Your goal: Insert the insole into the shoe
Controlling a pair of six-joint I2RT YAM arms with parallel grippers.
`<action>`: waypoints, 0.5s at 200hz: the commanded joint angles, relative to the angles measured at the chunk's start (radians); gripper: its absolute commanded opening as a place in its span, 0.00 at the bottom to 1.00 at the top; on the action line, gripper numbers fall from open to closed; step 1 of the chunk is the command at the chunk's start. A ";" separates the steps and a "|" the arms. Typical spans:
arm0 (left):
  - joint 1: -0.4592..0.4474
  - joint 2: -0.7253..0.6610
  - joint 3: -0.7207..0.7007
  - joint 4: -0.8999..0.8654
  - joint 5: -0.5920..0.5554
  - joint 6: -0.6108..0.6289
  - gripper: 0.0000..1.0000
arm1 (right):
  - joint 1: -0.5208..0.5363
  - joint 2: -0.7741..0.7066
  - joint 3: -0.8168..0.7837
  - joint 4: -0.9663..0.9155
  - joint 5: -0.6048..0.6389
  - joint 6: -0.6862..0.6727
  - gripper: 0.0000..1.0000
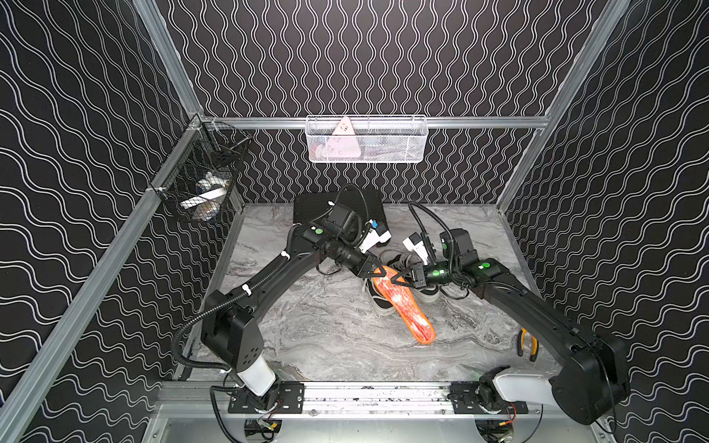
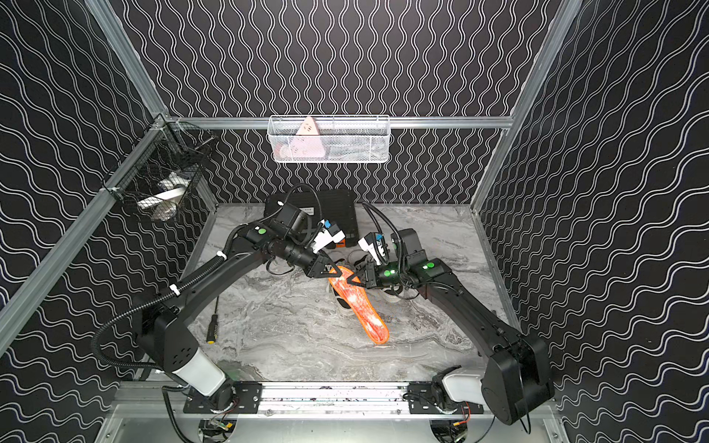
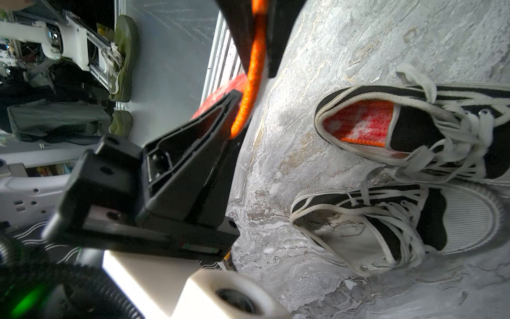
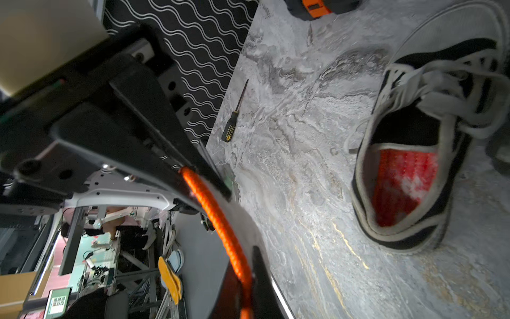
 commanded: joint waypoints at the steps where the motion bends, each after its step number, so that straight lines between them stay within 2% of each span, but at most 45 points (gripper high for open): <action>1: 0.020 -0.055 -0.054 0.112 0.025 -0.067 0.30 | -0.001 -0.014 -0.025 0.121 0.065 0.122 0.01; 27: 0.109 -0.155 -0.188 0.262 0.129 -0.092 0.43 | -0.031 0.006 0.013 0.133 -0.014 0.138 0.02; 45: 0.158 -0.237 -0.314 0.407 0.147 -0.065 0.48 | -0.044 0.033 0.050 0.100 -0.100 0.114 0.02; 72: 0.180 -0.326 -0.472 0.556 0.092 0.155 0.51 | -0.062 0.051 0.116 -0.022 -0.185 0.029 0.03; 84: 0.182 -0.342 -0.520 0.608 0.029 0.261 0.52 | -0.073 0.055 0.125 -0.068 -0.233 0.002 0.03; 100: 0.182 -0.316 -0.514 0.571 -0.001 0.422 0.51 | -0.075 0.056 0.160 -0.093 -0.299 -0.011 0.04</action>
